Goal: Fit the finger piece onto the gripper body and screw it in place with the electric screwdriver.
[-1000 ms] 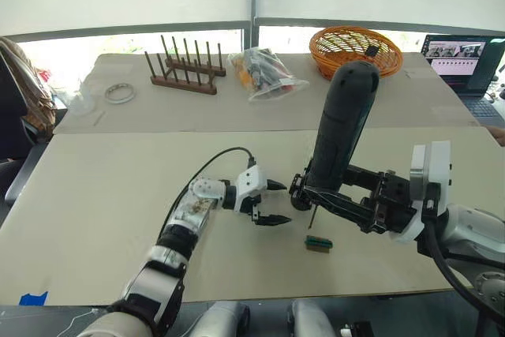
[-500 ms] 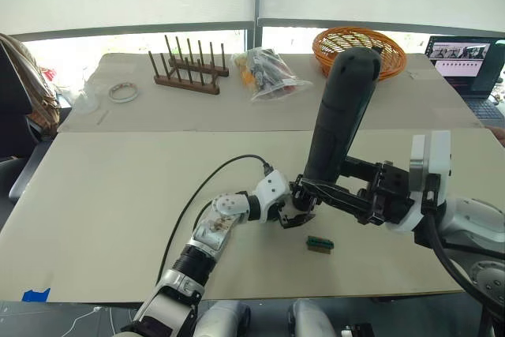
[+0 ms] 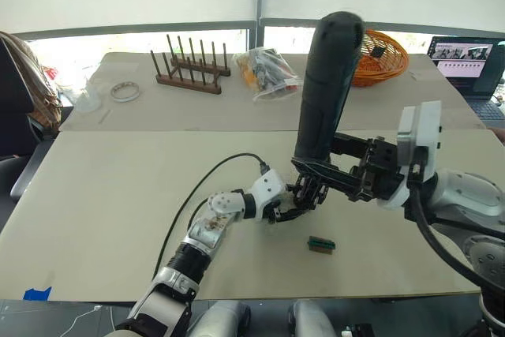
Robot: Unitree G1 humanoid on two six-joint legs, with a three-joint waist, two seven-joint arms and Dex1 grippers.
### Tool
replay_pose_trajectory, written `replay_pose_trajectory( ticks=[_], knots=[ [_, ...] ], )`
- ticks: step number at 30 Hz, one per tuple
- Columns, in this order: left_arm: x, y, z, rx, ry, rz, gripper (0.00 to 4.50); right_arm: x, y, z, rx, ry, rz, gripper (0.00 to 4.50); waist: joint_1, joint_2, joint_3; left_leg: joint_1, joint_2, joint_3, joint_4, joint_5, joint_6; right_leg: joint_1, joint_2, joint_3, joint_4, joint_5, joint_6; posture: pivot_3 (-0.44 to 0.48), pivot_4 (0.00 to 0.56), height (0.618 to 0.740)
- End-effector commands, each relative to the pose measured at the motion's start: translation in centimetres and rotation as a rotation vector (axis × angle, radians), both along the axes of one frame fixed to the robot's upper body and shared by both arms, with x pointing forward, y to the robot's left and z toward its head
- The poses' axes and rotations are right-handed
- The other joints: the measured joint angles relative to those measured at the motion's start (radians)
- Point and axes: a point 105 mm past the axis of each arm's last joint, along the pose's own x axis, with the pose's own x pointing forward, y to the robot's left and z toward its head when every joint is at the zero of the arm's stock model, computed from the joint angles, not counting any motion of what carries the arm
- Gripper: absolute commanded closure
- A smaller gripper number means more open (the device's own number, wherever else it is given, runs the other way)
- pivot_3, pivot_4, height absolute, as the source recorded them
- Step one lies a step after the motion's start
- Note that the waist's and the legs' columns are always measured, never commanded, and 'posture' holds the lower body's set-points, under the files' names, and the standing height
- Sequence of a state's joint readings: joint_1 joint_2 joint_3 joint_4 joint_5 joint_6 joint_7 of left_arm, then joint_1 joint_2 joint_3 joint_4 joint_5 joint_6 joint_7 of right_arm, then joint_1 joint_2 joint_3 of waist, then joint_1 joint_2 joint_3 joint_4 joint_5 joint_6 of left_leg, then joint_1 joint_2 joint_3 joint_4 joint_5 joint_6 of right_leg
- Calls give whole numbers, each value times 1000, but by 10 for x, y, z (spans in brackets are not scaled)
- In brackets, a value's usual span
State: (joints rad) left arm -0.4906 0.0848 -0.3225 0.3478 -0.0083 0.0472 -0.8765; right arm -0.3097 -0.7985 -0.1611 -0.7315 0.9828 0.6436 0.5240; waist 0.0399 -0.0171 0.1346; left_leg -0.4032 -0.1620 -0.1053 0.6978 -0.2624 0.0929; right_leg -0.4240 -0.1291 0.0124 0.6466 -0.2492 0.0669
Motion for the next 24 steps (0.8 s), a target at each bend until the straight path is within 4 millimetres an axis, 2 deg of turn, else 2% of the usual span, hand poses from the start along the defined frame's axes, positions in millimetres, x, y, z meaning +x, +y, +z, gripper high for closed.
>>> replay_pose_trajectory(
  ticks=[1, 9, 24],
  knots=[
    [-3, -6, 7, -28, -29, -28, 2259, -3, 2, 14, -11, -84, 10, 2587, 0, 0, 0, 0, 0, 0, 0, 0, 0, 0, 0, 0, 0, 0, 0, 0, 150, 740],
    [-4, -8, 7, -26, -34, -38, 2259, 3, 1, 17, -20, -104, 0, 2587, 1, 0, 0, 0, 0, 0, 0, 0, 0, 0, 0, 0, 0, 0, 0, 0, 150, 740],
    [-3, -9, 10, -37, -37, -31, 2259, 8, 3, 10, -30, -91, 4, 2587, 1, 0, 0, 0, 0, 0, 0, 0, 0, 0, 0, 0, 0, 0, 0, 0, 150, 740]
  ],
)
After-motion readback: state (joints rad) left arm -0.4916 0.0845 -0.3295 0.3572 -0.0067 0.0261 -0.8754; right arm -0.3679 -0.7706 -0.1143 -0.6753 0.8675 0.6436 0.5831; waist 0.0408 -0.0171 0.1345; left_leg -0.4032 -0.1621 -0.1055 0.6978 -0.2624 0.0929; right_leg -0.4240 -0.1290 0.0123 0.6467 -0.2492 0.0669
